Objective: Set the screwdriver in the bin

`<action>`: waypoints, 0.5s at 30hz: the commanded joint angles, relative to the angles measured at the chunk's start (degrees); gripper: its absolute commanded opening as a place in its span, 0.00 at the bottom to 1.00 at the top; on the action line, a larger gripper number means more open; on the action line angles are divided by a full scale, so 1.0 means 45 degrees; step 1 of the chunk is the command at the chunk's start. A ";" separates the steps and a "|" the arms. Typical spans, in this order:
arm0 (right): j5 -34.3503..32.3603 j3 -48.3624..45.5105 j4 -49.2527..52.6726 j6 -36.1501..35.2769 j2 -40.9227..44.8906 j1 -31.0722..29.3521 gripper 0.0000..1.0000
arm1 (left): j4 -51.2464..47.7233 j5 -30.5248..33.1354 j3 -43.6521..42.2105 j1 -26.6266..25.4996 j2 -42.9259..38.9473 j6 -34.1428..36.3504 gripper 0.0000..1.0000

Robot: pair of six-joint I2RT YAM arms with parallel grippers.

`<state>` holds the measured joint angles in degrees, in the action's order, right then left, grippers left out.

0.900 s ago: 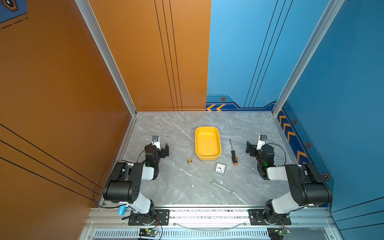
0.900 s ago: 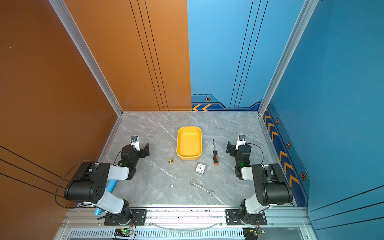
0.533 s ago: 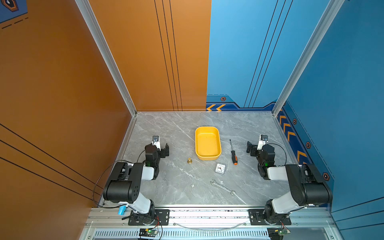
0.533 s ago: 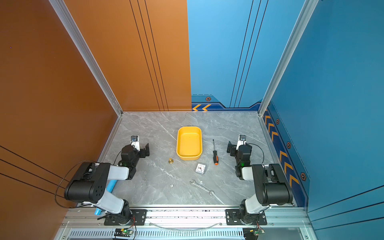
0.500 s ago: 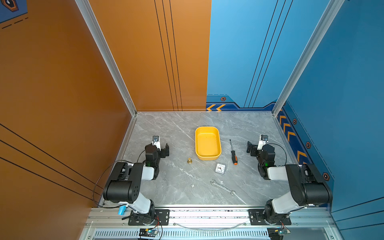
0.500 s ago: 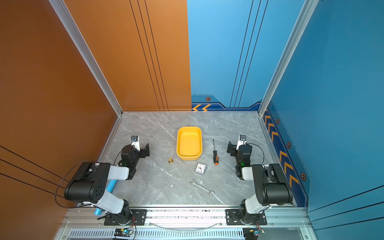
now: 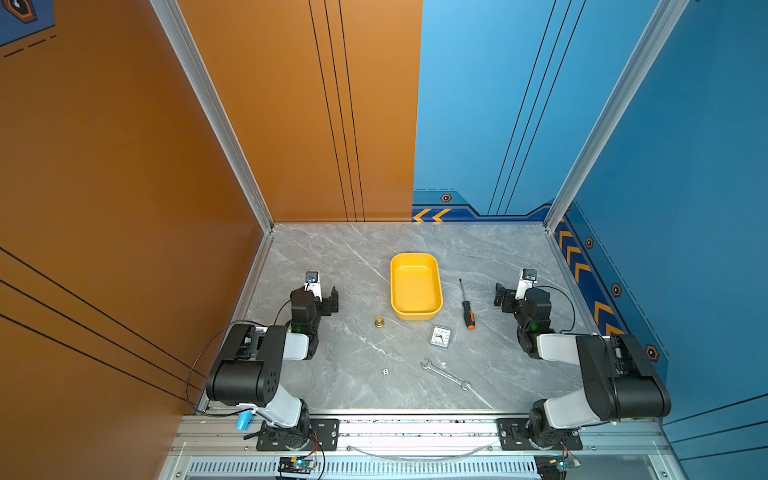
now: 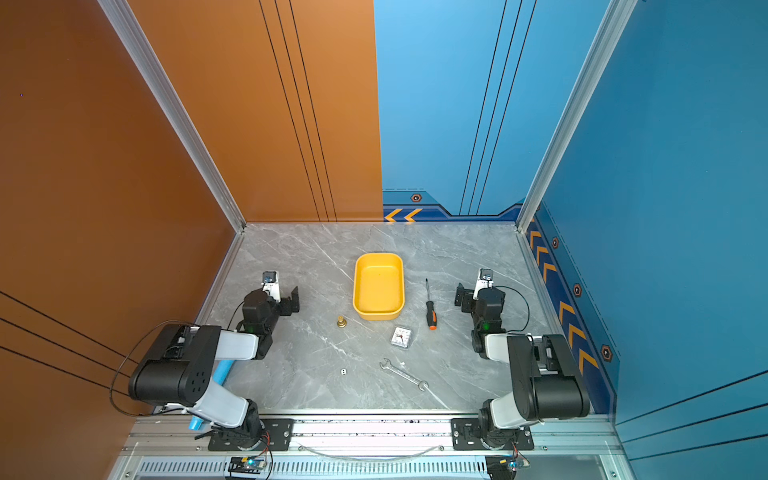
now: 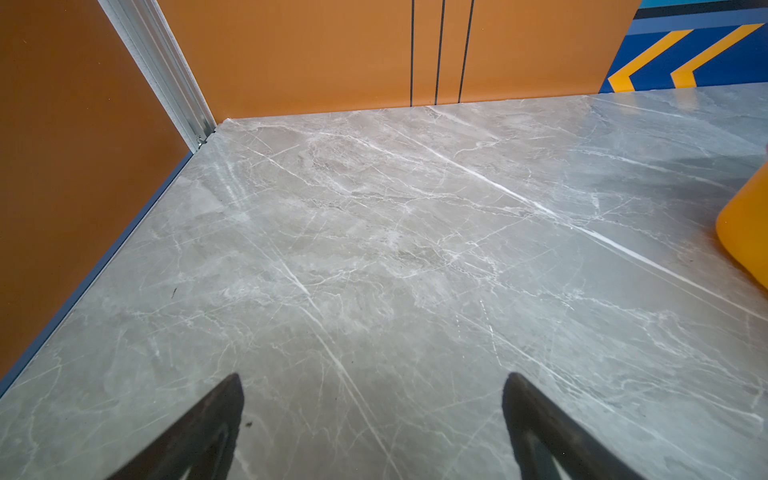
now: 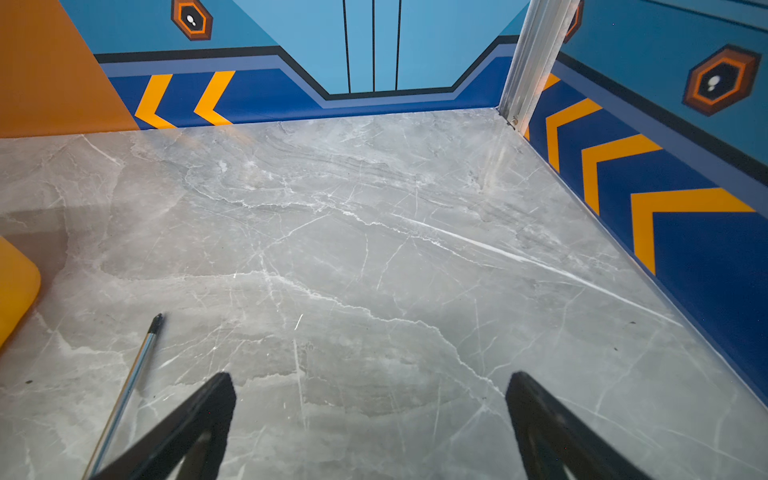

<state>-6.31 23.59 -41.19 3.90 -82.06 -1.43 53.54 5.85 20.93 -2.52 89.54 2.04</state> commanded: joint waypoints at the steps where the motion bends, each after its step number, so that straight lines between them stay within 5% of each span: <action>1: 0.0080 0.1496 0.4019 0.0601 0.1435 0.0006 1.00 | -0.0580 0.0203 0.0127 -0.0132 -0.0764 0.0231 0.98; 7: 0.2758 0.3520 0.9330 0.2253 0.2513 -0.0105 1.00 | -0.3187 0.0424 0.0473 -0.0664 -0.3099 0.0562 0.98; 11: 0.5045 0.3679 1.0441 0.3077 0.2584 -0.0479 1.00 | -0.5389 -0.1029 0.1021 -0.1110 -0.4681 -0.0541 0.98; 15: 0.5091 0.3585 1.1542 0.3557 0.2540 -0.1457 1.00 | -0.6252 -0.2079 0.0930 -0.2178 -0.5711 -0.1829 0.98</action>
<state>12.36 39.79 1.67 16.43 -70.61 -5.52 32.82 1.52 24.75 -9.69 65.82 -1.39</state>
